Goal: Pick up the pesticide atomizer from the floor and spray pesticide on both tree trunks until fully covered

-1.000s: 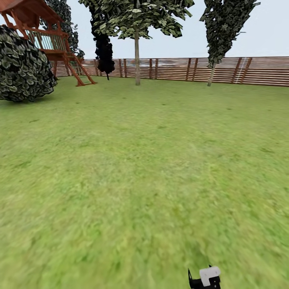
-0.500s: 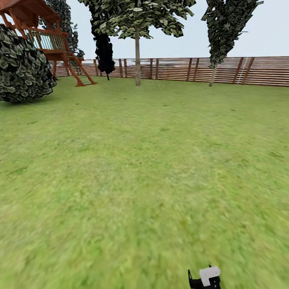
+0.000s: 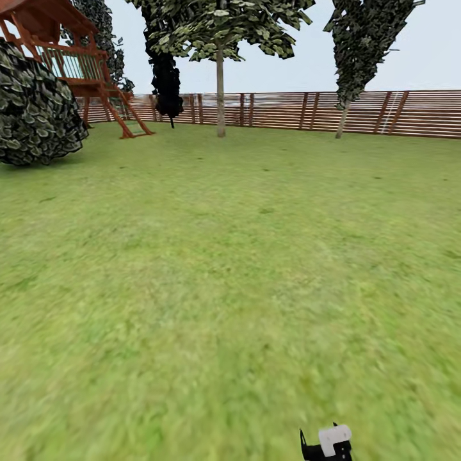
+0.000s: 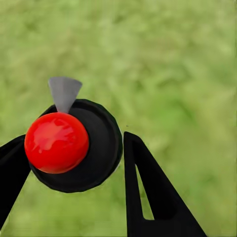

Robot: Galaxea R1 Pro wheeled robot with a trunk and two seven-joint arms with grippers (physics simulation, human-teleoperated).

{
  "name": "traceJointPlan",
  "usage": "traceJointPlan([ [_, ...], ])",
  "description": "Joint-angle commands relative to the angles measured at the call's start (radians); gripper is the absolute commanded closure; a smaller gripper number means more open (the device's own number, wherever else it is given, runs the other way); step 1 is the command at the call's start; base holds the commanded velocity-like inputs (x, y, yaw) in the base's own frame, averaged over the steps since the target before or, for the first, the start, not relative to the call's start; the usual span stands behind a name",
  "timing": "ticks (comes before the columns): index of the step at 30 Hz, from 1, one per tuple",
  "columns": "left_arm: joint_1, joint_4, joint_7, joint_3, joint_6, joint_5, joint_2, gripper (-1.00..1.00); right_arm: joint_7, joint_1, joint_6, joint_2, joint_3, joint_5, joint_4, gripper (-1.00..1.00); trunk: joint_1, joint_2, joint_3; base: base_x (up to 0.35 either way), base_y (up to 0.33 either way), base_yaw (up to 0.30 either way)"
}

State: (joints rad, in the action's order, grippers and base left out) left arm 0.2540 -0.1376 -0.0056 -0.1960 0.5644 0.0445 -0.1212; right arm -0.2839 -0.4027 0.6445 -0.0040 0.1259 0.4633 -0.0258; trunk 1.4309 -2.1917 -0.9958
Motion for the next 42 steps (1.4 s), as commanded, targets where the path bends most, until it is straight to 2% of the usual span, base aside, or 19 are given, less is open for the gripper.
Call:
traceJointPlan([
  [1, 0.001, 0.001, -0.001, -0.005, 0.003, 0.005, 0.0, 1.0, -0.004, -0.001, 0.003, 0.0, 0.008, 0.011, 0.001, -1.0, 0.0, 0.0, -0.001, 0.32, 0.102, 0.0],
  [42, 0.001, 0.0, 0.0, -0.007, 0.003, -0.002, 0.0, 1.0, -0.004, -0.001, 0.003, 0.0, 0.008, 0.011, 0.001, -1.0, 0.0, 0.0, -0.001, 0.32, 0.102, 0.0],
])
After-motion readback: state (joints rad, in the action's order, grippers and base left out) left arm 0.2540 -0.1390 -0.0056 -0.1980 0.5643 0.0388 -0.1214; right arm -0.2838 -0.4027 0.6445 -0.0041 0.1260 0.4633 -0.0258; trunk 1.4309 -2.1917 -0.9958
